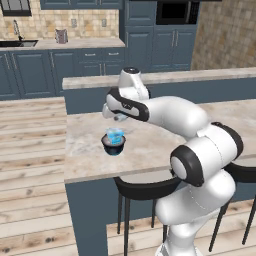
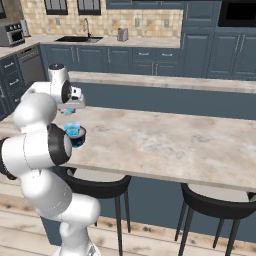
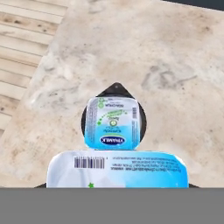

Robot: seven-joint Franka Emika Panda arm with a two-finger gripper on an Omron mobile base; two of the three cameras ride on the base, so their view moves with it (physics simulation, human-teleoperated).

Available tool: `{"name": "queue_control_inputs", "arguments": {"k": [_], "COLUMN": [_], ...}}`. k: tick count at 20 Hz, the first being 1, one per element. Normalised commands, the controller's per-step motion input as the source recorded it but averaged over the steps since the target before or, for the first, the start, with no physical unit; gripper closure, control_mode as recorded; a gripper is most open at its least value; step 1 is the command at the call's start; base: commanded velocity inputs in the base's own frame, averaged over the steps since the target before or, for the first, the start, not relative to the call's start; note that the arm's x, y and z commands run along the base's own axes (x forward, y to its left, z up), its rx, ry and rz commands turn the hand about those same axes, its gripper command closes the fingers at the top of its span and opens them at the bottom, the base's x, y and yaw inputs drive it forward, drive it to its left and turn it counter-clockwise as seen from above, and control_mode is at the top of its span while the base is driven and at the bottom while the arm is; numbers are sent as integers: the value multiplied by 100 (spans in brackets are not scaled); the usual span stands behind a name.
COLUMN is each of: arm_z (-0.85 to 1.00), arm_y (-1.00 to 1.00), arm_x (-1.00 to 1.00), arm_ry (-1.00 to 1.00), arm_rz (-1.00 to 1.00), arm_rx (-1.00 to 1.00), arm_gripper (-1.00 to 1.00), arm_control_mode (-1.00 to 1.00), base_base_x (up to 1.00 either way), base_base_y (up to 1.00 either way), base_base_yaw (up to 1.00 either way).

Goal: Stack the yogurt containers by placing the smaller containers on top of the larger containers.

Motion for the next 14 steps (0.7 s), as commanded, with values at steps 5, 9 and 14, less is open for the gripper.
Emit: {"name": "queue_control_inputs", "arguments": {"k": [5,9,14], "arm_z": [-8,-10,-11], "arm_y": [9,13,4], "arm_x": [6,7,4], "arm_ry": [0,0,0], "arm_rz": [-1,-3,-2], "arm_rx": [0,0,0], "arm_gripper": [100,100,100], "arm_control_mode": [-100,-100,-100], "base_base_x": [0,0,0], "base_base_y": [0,0,0], "base_base_yaw": [0,0,0]}}
